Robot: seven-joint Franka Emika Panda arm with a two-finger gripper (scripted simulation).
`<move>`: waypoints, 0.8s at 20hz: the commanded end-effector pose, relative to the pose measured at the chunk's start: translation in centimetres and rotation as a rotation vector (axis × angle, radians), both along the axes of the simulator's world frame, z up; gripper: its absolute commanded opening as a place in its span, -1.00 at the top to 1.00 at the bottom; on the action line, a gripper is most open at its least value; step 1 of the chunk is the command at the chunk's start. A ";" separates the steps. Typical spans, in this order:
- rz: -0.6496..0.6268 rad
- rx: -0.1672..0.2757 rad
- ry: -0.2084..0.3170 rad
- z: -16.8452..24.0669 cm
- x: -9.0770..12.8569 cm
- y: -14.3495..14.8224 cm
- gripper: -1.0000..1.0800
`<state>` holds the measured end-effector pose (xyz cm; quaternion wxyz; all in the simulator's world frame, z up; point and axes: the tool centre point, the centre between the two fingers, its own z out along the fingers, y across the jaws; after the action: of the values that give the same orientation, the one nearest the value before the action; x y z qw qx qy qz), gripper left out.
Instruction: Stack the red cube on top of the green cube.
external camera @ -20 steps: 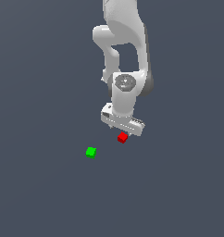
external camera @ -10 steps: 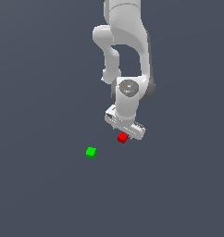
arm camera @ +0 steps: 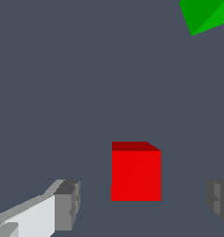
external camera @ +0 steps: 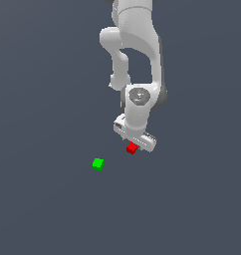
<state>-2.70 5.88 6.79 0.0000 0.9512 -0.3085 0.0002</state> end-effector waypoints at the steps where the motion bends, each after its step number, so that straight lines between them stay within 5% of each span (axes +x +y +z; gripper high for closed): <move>1: -0.001 0.000 0.001 -0.6 0.0 0.0 -0.92; 14: -0.004 0.000 0.000 -4.8 0.0 0.0 -0.92; 15: -0.004 0.000 0.000 -4.8 0.0 0.0 1.00; 16: -0.004 0.000 0.000 -4.8 0.0 0.0 1.00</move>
<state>-2.72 5.91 2.03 0.0001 0.9506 -0.3105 -0.0004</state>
